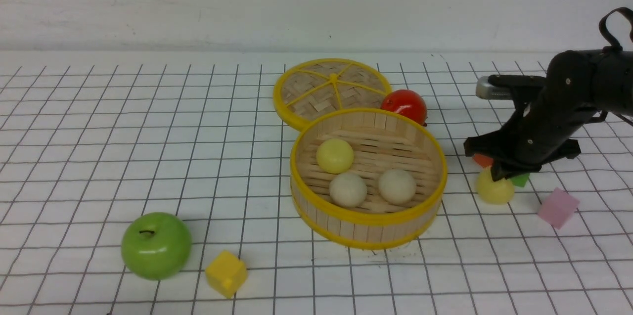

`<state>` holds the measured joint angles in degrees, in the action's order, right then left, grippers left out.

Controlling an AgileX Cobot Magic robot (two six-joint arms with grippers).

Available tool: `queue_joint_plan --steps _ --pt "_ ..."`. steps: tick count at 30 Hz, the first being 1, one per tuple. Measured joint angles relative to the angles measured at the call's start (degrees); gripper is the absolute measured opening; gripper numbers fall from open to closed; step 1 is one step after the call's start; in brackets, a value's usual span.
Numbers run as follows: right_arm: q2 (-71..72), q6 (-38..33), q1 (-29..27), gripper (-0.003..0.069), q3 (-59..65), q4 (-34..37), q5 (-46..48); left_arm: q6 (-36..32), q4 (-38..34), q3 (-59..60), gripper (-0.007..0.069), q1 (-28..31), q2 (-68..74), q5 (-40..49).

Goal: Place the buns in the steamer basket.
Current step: Use the right arm to grab a steamed stuffed bun, then use the right arm to put the steamed stuffed bun into the steamer

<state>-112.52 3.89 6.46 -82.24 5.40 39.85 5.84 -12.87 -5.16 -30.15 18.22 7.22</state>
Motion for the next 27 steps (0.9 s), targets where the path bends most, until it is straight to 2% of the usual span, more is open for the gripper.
queue_joint_plan --steps 4,10,17,19,22,23,25,26,27 --pt "5.4 -3.9 2.3 0.0002 0.0 5.1 -0.3 0.0 0.0 0.0 0.0076 0.0 0.0 0.0" --pt "7.2 -11.6 9.4 0.0011 -0.7 15.9 -10.9 0.0 0.0 0.0 0.0082 0.0 0.0 0.0" --pt "-1.1 -12.7 13.2 0.0049 -0.7 18.9 -22.7 0.0 0.0 0.0 0.0089 0.0 0.0 0.0" --pt "-3.3 -12.7 13.6 0.009 -0.7 19.2 -24.9 0.0 0.0 0.0 0.0091 0.0 0.0 0.0" --pt "-5.0 -12.7 13.6 0.0206 -0.7 19.2 -26.9 0.0 0.0 0.0 0.0092 0.0 0.0 0.0" --pt "-5.1 -12.7 13.6 0.0216 -0.7 19.2 -27.0 0.0 0.0 0.0 0.0092 0.0 0.0 0.0" --pt "-4.7 -12.7 13.6 0.0347 -0.7 19.2 -27.1 0.0 0.0 0.0 0.0094 0.0 0.0 0.0" --pt "-4.6 -12.7 13.6 0.0357 -0.7 19.2 -27.0 0.0 0.0 0.0 0.0094 0.0 0.0 0.0" --pt "-3.4 -12.7 13.6 0.0422 -0.7 18.9 -25.7 0.0 0.0 0.0 0.0097 0.0 0.0 0.0"
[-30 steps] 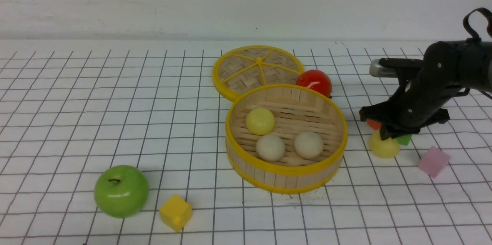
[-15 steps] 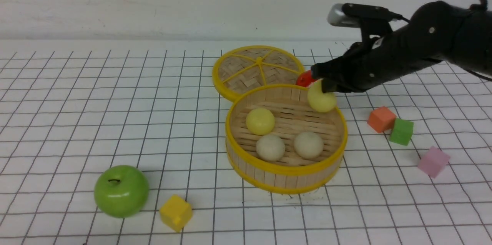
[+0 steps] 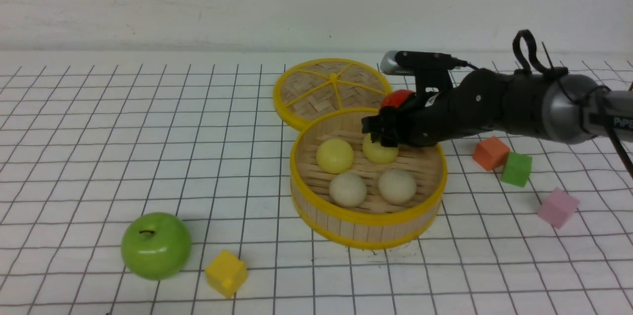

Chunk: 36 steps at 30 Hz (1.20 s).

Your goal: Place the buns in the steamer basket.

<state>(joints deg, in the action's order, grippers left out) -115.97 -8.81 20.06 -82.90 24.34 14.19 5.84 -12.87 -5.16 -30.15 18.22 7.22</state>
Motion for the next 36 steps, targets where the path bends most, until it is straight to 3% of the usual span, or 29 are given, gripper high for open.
queue_joint_plan --steps 3,6,9,14,15,16,23,30,33,36 --pt "5.5 0.0 0.0 0.0507 0.0 -1.3 6.3 0.0 0.0 0.0 0.0102 0.0 0.0 0.0" --pt "14.7 1.0 -0.1 0.0489 1.2 -4.1 14.8 0.0 0.0 0.0 0.0102 0.0 0.0 0.0" --pt "25.4 3.9 -0.1 0.0378 5.6 -7.6 21.5 0.0 0.0 0.0 0.0102 0.0 0.0 0.0" --pt "40.8 8.8 -0.1 0.0077 18.7 -11.5 26.6 0.0 0.0 0.0 0.011 0.0 0.0 0.0" --pt "42.0 8.8 -0.1 0.0066 19.3 -11.5 26.6 0.0 0.0 0.0 0.011 0.0 0.0 0.0" --pt "46.6 10.0 -0.1 -0.0001 24.0 -11.7 27.2 0.0 0.0 0.0 0.011 0.0 0.0 0.0" --pt "64.2 10.4 -0.1 -0.002 35.5 -11.8 31.5 0.0 0.0 0.0 0.012 0.0 0.0 0.0" --pt "78.0 10.1 0.6 -0.0017 38.3 -14.1 38.7 0.0 0.0 0.0 0.0125 0.0 0.0 0.0" --pt "84.9 8.8 0.2 -0.0017 41.0 -18.2 35.5 0.0 0.0 0.0 0.0127 0.0 0.0 0.0" --pt "93.9 7.9 -7.0 -0.0017 51.5 -20.0 25.3 0.0 0.0 0.0 0.013 0.0 0.0 0.0"
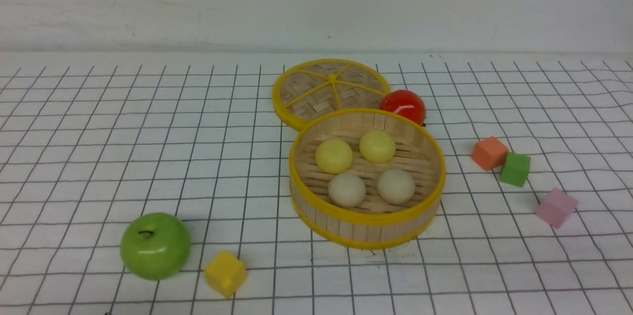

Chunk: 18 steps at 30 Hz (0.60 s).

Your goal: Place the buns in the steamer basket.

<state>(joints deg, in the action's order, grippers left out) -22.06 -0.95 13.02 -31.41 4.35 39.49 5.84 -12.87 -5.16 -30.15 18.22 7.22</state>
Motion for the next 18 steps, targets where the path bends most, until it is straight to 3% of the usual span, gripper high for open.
queue_joint_plan --steps 6,11,18 --pt "14.7 -0.2 -10.6 -0.0016 22.4 -0.4 -15.1 0.0 0.0 0.0 0.0137 0.0 0.0 0.0" --pt "22.0 -0.2 -11.8 -0.0014 32.3 -0.1 -16.6 0.0 0.0 0.0 0.0141 0.0 0.0 0.1" --pt "22.7 -0.2 -11.8 -0.001 32.4 1.4 -16.9 0.0 0.0 0.1 0.015 0.0 0.1 0.1"
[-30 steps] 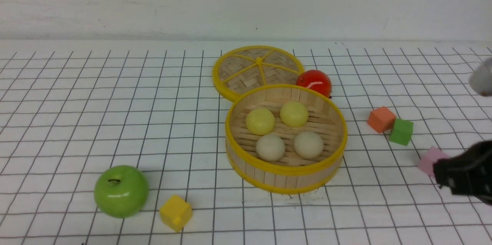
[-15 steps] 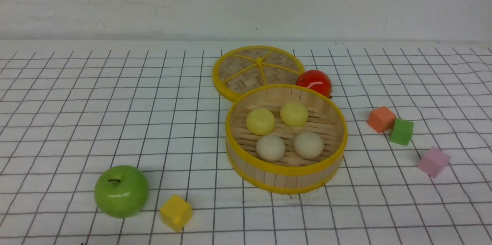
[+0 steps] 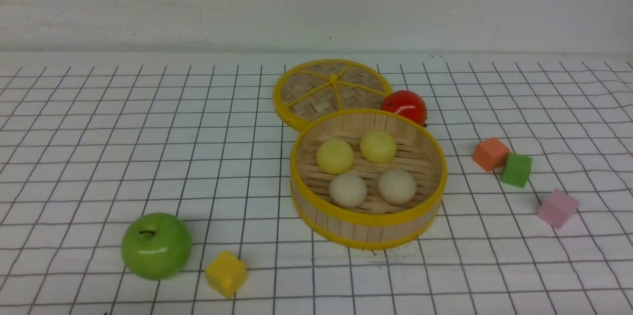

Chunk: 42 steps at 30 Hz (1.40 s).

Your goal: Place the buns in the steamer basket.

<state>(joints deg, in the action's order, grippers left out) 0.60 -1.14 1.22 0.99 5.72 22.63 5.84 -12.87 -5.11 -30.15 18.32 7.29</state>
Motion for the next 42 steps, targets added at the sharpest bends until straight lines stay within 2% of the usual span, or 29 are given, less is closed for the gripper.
queue_joint_plan --steps 19,22,24,27,28,29,30,34,37,42 --pt "0.0 0.0 0.0 -0.0001 0.0 0.4 -0.1 0.0 0.2 0.0 0.0164 0.0 0.1 0.0" --pt "0.0 0.0 0.0 0.0 0.0 0.4 -0.1 -0.4 1.2 0.1 0.0164 0.0 0.1 -1.6" --pt "0.0 0.0 0.0 0.0001 0.0 0.4 -0.1 -0.8 1.6 0.9 0.015 1.0 -0.4 -6.0" --pt "0.0 0.0 0.0 0.0002 0.0 0.4 -0.1 -1.3 1.7 1.8 0.0088 6.1 -3.5 -8.6" --pt "0.0 0.0 0.0 0.0003 0.0 0.4 -0.1 -1.0 1.8 2.1 0.0042 10.8 -7.0 -7.3" --pt "0.0 0.0 0.0 0.0003 0.0 0.4 -0.1 -1.0 1.8 2.1 0.0042 11.4 -7.5 -7.3" --pt "0.0 0.0 0.0 0.0006 0.0 0.5 -0.1 -0.3 1.9 2.7 -0.001 16.1 -11.7 -4.6" --pt "0.0 0.0 0.0 0.0011 0.0 0.6 -0.1 1.4 2.8 5.9 -0.0013 23.7 -18.3 4.3" --pt "0.1 0.0 0.0 0.0012 0.0 0.6 -0.1 2.5 3.7 6.8 -0.0013 25.3 -18.9 12.2" --pt "0.1 0.0 0.0 0.0018 0.0 0.6 -0.1 4.1 3.2 6.8 -0.0013 25.3 -18.9 14.3"
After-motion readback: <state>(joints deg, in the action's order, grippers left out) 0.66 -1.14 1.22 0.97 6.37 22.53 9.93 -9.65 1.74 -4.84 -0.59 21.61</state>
